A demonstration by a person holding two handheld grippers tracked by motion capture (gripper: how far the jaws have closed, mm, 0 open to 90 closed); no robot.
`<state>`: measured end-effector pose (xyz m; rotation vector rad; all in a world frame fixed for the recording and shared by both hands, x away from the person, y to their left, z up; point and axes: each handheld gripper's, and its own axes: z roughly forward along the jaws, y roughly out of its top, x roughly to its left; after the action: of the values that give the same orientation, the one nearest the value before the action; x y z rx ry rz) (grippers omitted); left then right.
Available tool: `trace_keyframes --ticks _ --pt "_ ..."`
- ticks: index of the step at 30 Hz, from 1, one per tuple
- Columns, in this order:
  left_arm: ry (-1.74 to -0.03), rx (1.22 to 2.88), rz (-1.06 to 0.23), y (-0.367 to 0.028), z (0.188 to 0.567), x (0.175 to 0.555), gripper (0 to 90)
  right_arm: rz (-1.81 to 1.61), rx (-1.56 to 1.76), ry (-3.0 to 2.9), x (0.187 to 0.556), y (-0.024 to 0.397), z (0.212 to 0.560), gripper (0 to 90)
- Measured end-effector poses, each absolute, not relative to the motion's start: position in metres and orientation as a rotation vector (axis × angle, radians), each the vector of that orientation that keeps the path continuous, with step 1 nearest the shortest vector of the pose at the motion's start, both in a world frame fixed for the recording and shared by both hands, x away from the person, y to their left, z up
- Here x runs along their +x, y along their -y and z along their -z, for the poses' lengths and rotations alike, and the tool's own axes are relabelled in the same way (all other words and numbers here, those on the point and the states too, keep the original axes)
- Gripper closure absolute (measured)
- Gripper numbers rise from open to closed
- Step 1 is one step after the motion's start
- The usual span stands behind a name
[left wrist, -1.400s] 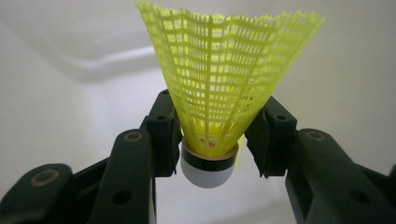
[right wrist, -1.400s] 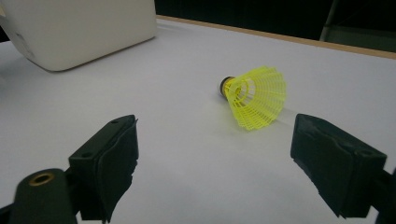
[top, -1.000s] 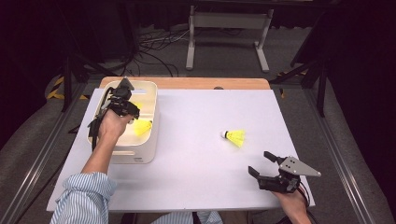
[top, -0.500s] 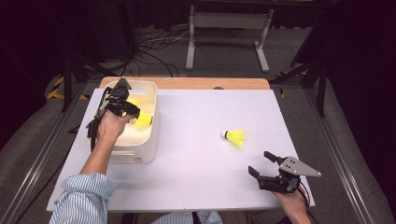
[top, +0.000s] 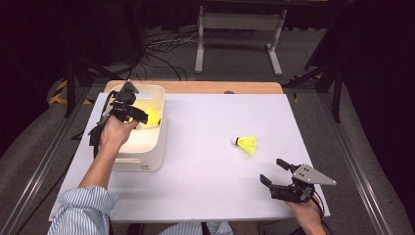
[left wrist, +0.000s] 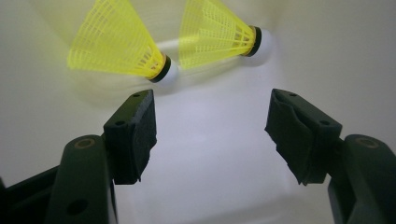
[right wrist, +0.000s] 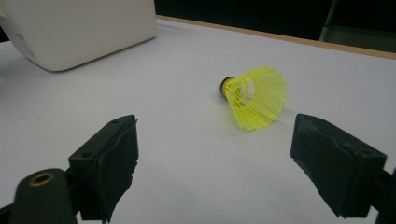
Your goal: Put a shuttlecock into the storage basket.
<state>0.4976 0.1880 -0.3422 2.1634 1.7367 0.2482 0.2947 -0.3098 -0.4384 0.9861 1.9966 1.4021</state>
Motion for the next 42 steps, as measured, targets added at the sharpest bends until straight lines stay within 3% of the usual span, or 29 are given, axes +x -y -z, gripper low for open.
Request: trace_keyframes --ticks 42 --pt "-1.536 2.173 -0.272 -0.162 0.299 0.474 35.9 -1.403 0.992 -1.999 0.295 0.31 0.439 16.1"
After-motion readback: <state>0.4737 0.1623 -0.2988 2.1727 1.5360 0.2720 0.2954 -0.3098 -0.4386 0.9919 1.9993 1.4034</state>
